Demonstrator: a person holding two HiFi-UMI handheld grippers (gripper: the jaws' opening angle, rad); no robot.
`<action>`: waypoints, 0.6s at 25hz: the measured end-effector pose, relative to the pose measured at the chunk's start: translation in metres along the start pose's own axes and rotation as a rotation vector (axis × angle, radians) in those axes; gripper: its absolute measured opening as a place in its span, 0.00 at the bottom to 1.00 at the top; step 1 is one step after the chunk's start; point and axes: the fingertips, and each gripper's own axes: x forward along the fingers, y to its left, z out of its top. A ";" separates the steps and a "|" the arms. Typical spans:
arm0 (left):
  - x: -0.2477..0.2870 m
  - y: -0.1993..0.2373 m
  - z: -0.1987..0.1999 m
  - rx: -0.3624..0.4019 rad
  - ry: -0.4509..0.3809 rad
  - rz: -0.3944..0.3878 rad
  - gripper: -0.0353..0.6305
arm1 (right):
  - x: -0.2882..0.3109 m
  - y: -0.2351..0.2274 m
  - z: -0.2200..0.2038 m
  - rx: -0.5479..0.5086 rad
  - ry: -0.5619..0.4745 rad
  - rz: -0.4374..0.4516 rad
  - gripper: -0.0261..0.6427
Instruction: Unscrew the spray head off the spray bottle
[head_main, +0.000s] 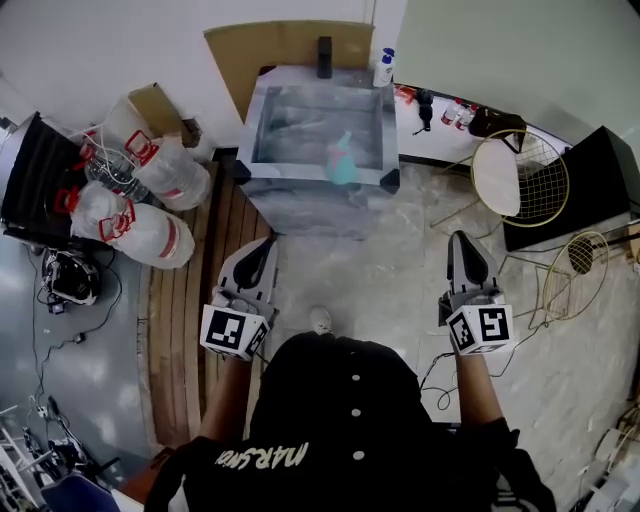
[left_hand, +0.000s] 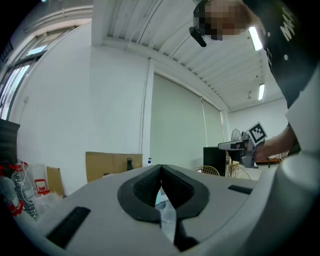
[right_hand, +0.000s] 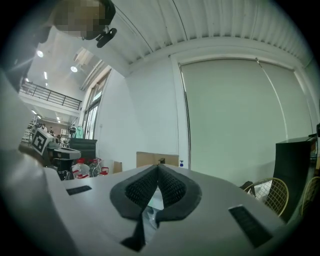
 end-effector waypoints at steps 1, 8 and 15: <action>0.005 0.008 -0.002 -0.004 0.001 -0.005 0.09 | 0.008 0.001 -0.001 0.001 0.004 -0.002 0.06; 0.039 0.040 -0.007 -0.032 0.002 -0.036 0.09 | 0.052 0.005 -0.015 0.027 0.045 -0.022 0.06; 0.072 0.061 -0.032 -0.026 0.063 -0.045 0.09 | 0.096 0.002 -0.032 0.054 0.060 0.002 0.06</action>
